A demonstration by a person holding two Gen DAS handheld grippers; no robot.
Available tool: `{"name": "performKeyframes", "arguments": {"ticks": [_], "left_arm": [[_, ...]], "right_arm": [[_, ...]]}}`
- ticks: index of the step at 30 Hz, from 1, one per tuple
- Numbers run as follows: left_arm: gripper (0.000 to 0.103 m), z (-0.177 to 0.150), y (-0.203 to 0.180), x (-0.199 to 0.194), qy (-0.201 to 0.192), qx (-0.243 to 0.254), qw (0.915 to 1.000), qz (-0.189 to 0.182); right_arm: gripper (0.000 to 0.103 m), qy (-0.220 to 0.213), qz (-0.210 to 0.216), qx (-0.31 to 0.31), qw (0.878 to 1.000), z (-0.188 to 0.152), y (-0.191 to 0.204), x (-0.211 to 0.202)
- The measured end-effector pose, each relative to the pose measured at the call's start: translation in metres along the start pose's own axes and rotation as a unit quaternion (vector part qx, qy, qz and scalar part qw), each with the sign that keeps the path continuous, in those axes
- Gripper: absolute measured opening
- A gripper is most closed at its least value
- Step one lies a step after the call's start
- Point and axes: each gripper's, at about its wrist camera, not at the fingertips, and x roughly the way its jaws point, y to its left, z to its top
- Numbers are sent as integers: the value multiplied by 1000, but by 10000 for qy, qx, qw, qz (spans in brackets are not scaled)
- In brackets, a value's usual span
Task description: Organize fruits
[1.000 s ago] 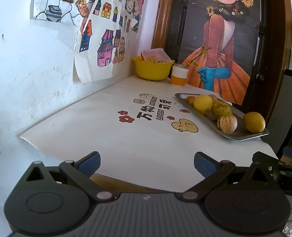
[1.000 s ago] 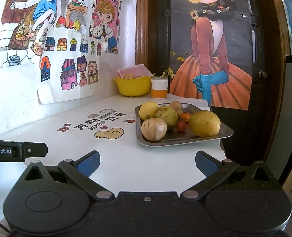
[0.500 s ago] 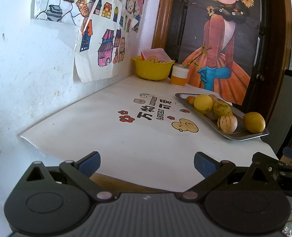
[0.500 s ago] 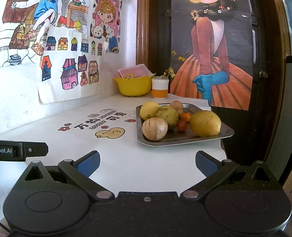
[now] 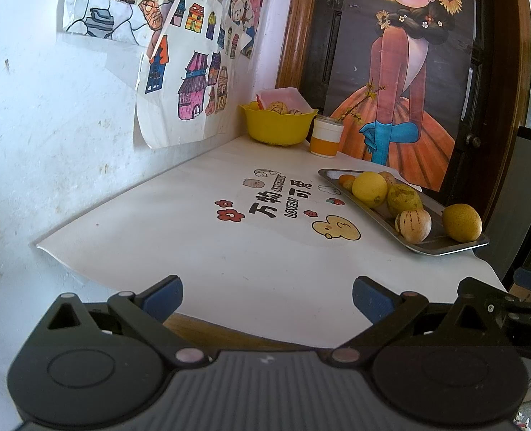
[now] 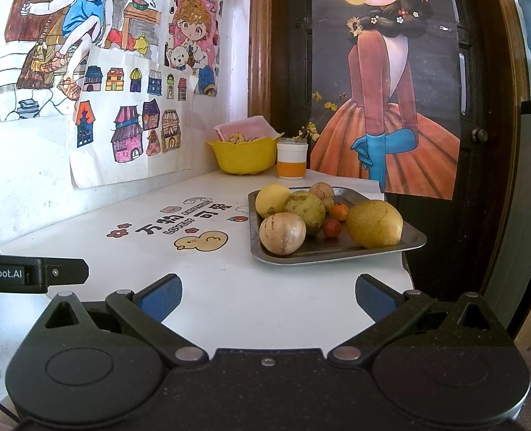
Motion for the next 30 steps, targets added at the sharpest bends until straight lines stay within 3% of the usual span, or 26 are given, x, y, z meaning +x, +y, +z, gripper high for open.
{"name": "performKeyframes", "arguments": {"ticks": [19, 30], "left_arm": [[102, -1, -2, -2, 40, -15, 9999, 113], [102, -2, -6, -3, 60, 12, 10000, -53]], "right_arm": [[102, 3, -6, -4, 10000, 0, 1, 0], [102, 21, 10, -4, 10000, -1, 2, 0]]}}
